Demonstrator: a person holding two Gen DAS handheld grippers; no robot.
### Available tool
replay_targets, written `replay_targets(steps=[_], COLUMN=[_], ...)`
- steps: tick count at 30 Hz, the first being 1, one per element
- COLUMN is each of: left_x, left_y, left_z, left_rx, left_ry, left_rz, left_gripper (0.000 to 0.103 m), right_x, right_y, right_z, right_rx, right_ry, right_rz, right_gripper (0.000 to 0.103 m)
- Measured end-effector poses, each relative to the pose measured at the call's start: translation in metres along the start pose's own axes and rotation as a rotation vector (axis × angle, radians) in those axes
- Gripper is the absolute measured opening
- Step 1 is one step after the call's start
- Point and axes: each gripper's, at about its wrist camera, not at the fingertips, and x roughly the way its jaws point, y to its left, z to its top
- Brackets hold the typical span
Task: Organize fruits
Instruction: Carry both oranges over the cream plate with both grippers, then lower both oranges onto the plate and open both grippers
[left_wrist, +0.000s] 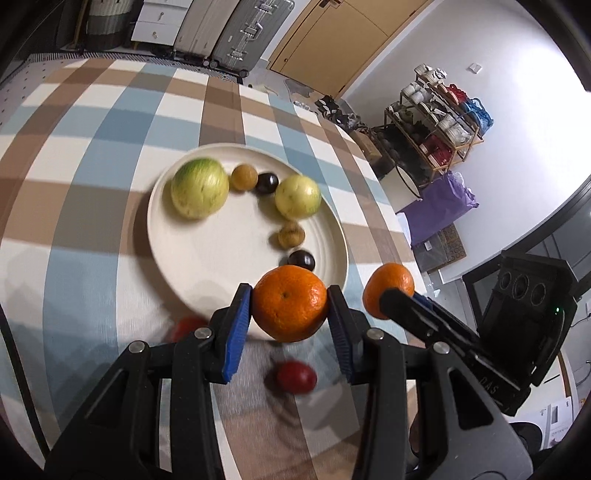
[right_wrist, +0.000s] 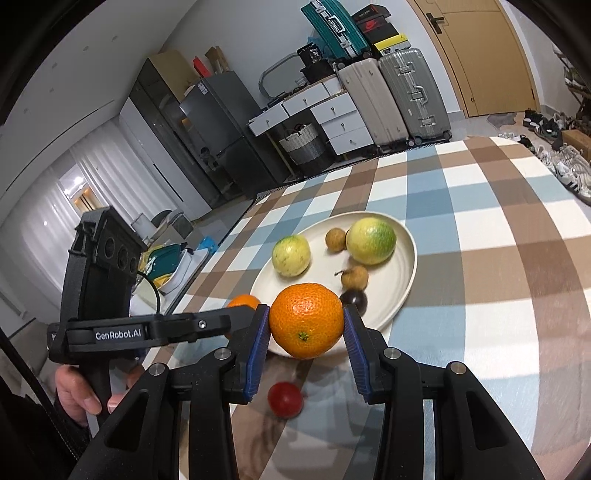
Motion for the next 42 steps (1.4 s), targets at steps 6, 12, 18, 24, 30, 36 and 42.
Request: replay_targets(steps=[6,12,18,24,30,36,42], left_x=[0.012,0.022,0.039,0.054,0.066,0.074,0.078], left_y=[-0.010,-0.023,-0.017,-0.013,-0.016,-0.018,-0.016], left_z=[0.021,0.038,0.052,0.061,0.063,0.065,0.065], left_rx=[0.037,0.094,0.083,0.082,0.102,0.116,0.102], left_ry=[-0.041,-0.067,-0.043,-0.027,-0.010,-0.008,0.001], left_rz=[0.069,0.118,0.144,0.161,0.172,0.195,0.227], left_gripper=[0.038,0.038,0.038,0.038,0.038,0.038,0.039], right_x=[0.011,0.024,0.036,0.047,0.053,0.058,0.059], right_y=[-0.008,-0.019,-0.027,-0.037,-0.040,-0.041,-0.041], right_z=[0.014,0.025,0.030,0.033,0.034,0.034,0.036], right_rx=[0.009,0.016,0.014,0.034,0.025,0.013,0.000], right_ry=[0.003,0.019,0.035,0.049,0.057,0.074,0.072], right_rz=[-0.018,-0.040,-0.063,-0.077,-0.095,-0.106,-0.117], right_gripper=[0.040,0.040,0.040,0.040,0.040,0.040,0.042])
